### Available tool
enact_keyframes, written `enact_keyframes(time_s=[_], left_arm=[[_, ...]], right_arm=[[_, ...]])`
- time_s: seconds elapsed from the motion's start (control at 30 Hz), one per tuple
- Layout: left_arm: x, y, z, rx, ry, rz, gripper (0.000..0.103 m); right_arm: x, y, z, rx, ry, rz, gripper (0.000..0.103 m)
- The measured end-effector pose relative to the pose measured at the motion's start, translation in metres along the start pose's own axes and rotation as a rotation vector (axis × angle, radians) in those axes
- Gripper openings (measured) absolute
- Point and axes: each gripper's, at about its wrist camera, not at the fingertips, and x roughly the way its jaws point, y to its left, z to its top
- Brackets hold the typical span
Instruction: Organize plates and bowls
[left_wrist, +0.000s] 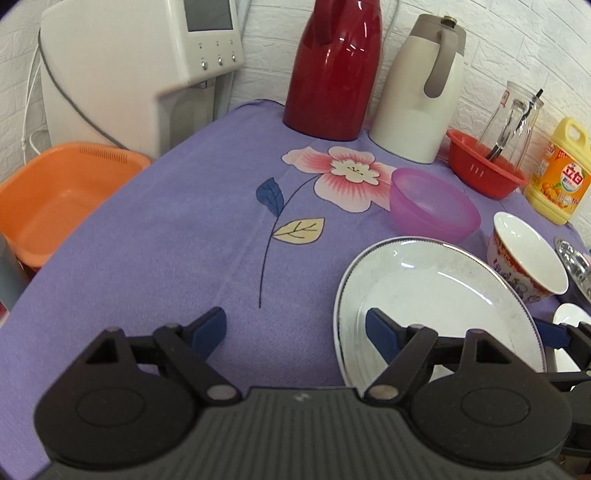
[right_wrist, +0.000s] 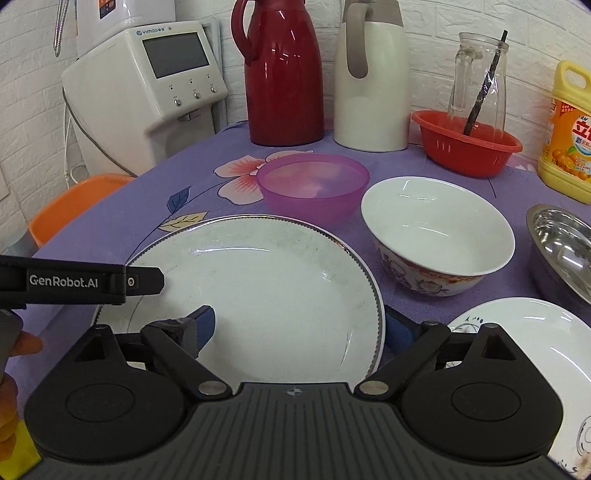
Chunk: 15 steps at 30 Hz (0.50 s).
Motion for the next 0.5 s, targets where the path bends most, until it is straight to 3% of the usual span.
enact_keyframes(time_s=[0.17,0.4,0.5], left_arm=[[-0.0019,0.0029,-0.001,-0.002,0.006,-0.028,0.079],[-0.004,0.0012,-0.0046,0.032,-0.026,-0.032,0.076],[-0.0013,-0.0042,-0.0062,0.068,-0.02,-0.022,0.067]], right_arm=[[-0.0028,0.0018,0.0017,0.027,0.004,0.09,0.103],[0.0054,0.0043,-0.0024,-0.018,0.026,0.056,0.103],[0.006,0.0046,-0.0034,-0.041,0.027,0.056,0.103]])
